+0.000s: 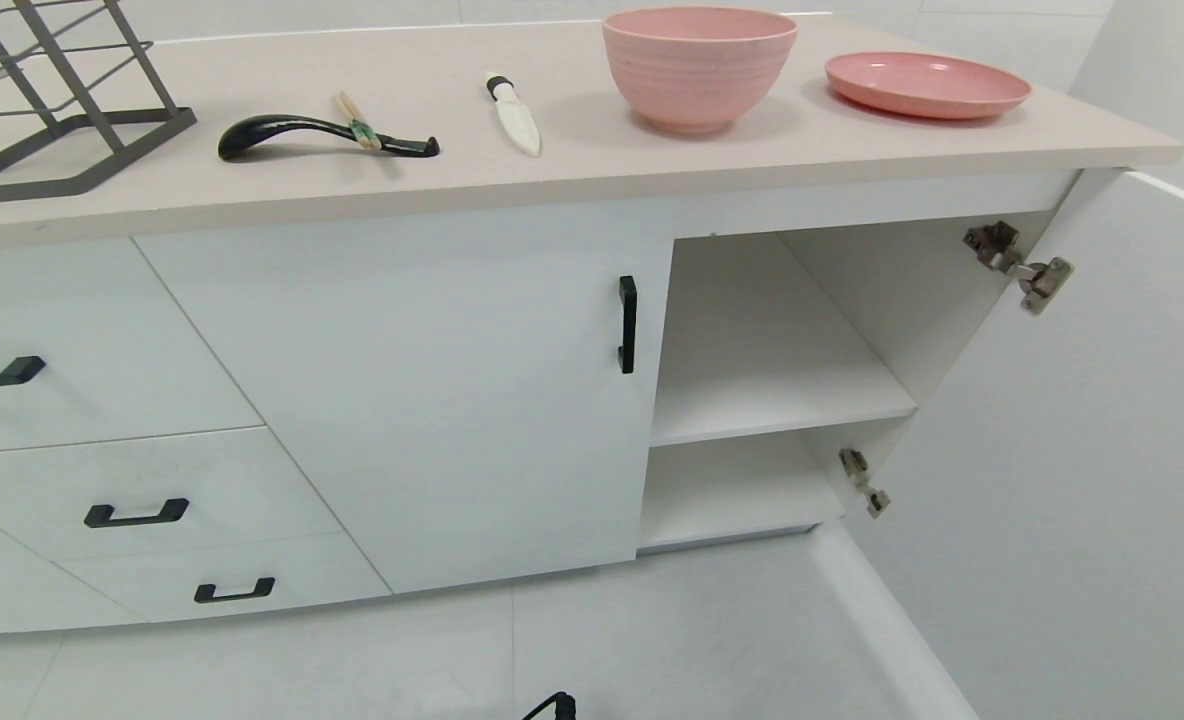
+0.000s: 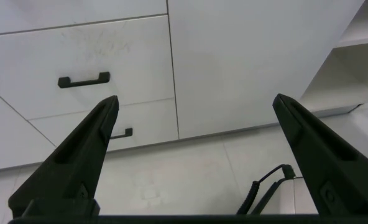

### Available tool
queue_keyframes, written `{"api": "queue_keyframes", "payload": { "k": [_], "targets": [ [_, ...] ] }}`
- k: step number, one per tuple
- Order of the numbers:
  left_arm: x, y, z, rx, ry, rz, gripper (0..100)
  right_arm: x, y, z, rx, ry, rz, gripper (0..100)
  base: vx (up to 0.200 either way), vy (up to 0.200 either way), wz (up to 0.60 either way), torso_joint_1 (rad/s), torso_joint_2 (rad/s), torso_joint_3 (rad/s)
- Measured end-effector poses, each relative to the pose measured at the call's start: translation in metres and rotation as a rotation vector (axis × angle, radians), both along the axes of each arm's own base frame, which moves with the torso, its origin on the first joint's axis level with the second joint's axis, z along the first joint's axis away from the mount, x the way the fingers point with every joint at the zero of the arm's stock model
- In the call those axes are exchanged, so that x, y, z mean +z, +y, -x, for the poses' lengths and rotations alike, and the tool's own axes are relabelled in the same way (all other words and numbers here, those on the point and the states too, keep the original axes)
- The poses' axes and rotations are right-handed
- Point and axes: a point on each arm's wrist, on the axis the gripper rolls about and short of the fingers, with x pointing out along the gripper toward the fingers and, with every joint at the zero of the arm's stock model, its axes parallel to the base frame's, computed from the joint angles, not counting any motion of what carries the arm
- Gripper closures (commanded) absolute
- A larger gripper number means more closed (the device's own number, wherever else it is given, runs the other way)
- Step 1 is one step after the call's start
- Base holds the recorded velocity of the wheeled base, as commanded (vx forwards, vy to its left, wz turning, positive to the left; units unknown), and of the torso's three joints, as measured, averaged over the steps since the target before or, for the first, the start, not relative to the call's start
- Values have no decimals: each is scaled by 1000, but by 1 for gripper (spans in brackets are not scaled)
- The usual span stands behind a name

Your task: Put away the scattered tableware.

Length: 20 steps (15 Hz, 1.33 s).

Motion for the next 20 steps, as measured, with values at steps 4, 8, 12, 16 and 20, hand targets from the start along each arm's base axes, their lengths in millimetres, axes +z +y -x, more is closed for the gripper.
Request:
{"api": "queue_keyframes", "payload": {
  "k": [4,8,12,16,20],
  "targets": [
    [0,0,0,-25,1,0,0,-5,-2,0,-89,39,47,0,0,0,0,0,0,0],
    [0,0,0,-24,1,10,0,-6,-2,0,-109,58,26,0,0,-50,0,1,1,1],
    [0,-1,0,-29,0,11,0,-7,-4,0,-185,64,-1,0,0,-150,0,2,3,1],
    [0,-1,0,-31,2,15,0,-7,-5,0,-217,65,-17,0,0,0,0,0,0,0],
    [0,0,0,-8,2,19,0,-7,-5,0,-219,66,-21,0,0,0,0,0,0,0]
  ]
}}
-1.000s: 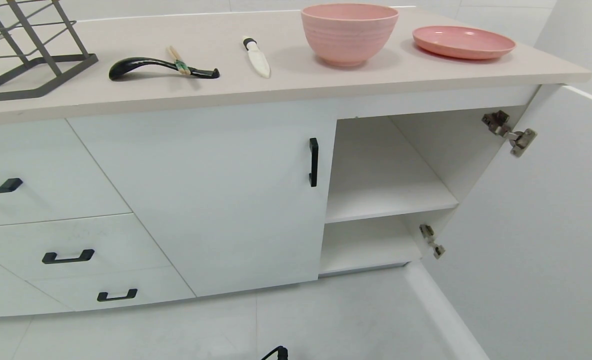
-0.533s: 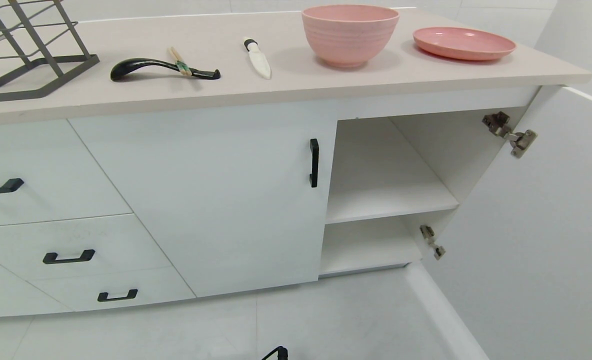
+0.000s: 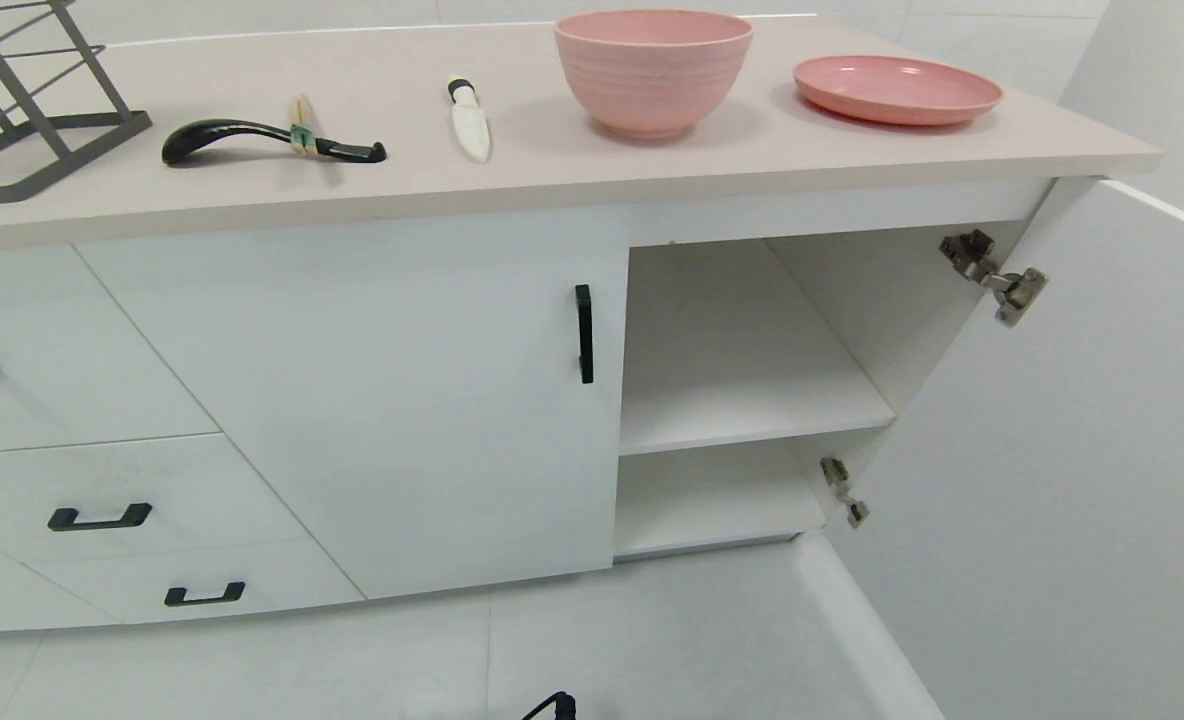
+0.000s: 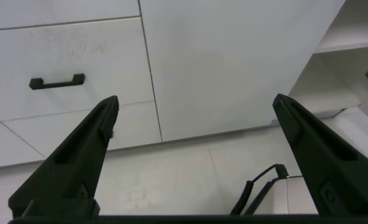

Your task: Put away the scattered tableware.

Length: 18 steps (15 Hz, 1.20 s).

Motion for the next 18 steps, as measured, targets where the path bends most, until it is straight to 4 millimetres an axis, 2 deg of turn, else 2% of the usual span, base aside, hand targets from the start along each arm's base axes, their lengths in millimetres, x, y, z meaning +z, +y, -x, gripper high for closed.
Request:
{"api": "queue_keyframes", "payload": {
  "k": [5,8,17,18],
  "targets": [
    [0,0,0,3,0,3,0,0,0,0,1,3,-7,0,0,0,0,0,0,0],
    [0,0,0,3,0,3,0,0,0,0,1,2,-14,0,0,0,-600,2,-2,1],
    [0,0,0,4,3,4,0,0,0,0,1,2,-15,0,0,0,0,0,0,0],
    [0,0,0,4,3,6,0,0,0,0,1,2,-14,0,200,0,0,2,2,7]
  ]
}}
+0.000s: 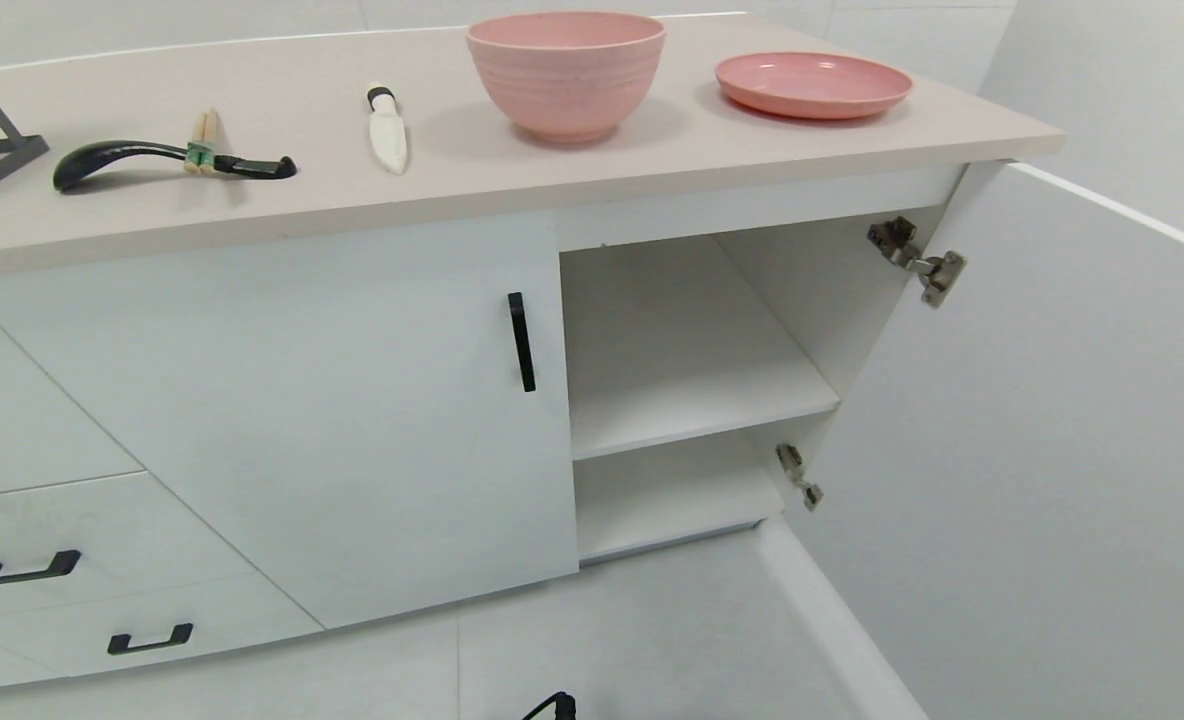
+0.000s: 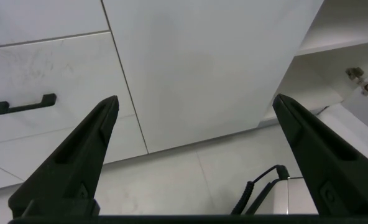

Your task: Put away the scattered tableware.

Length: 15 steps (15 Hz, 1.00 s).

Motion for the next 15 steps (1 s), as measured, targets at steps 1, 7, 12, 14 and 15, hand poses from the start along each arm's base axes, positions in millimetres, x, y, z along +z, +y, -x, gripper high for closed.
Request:
{"api": "queue_keyframes", "payload": {
  "k": [1,7,12,14,15],
  "targets": [
    [0,0,0,0,0,3,0,0,0,0,0,0,0,0,200,0,0,-2,7,-2],
    [0,0,0,2,1,6,0,0,0,0,2,1,4,0,133,0,0,-2,2,4],
    [0,0,0,8,0,8,0,0,0,0,2,1,7,0,0,0,0,0,0,0],
    [0,0,0,10,0,10,0,0,0,0,1,0,6,0,0,0,0,0,0,0],
    [0,0,0,10,1,11,0,0,0,0,2,0,6,0,0,0,0,0,0,0]
  ]
}}
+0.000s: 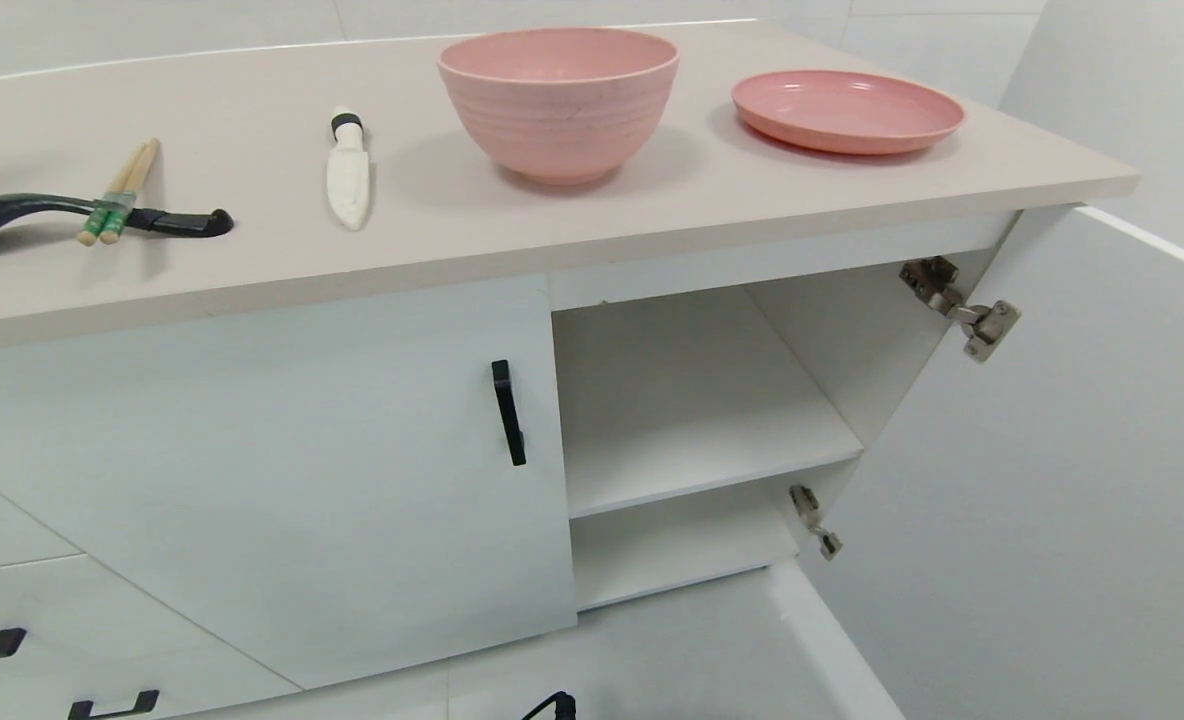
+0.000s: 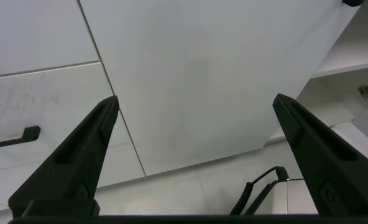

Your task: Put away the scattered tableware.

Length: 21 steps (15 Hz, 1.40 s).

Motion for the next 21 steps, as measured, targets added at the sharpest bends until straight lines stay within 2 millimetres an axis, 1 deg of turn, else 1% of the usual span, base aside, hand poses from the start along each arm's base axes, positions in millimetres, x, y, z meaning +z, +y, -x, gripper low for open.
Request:
{"api": "queue_keyframes", "payload": {
  "k": [4,9,16,19,21],
  "targets": [
    [0,0,0,0,1,2,0,0,0,0,0,1,0,0,0,0,0,21,-34,-9],
    [0,0,0,12,0,22,0,0,0,0,0,1,0,0,0,0,0,218,-129,-128],
    [0,0,0,12,-1,22,0,0,0,0,0,-1,-3,0,0,0,0,220,-581,-208],
    [0,0,0,12,0,23,0,0,0,0,0,0,-5,0,0,0,0,97,-489,-224],
    [0,0,0,12,-1,22,0,0,0,0,0,-1,-5,0,0,0,0,383,-488,-224]
  ]
}}
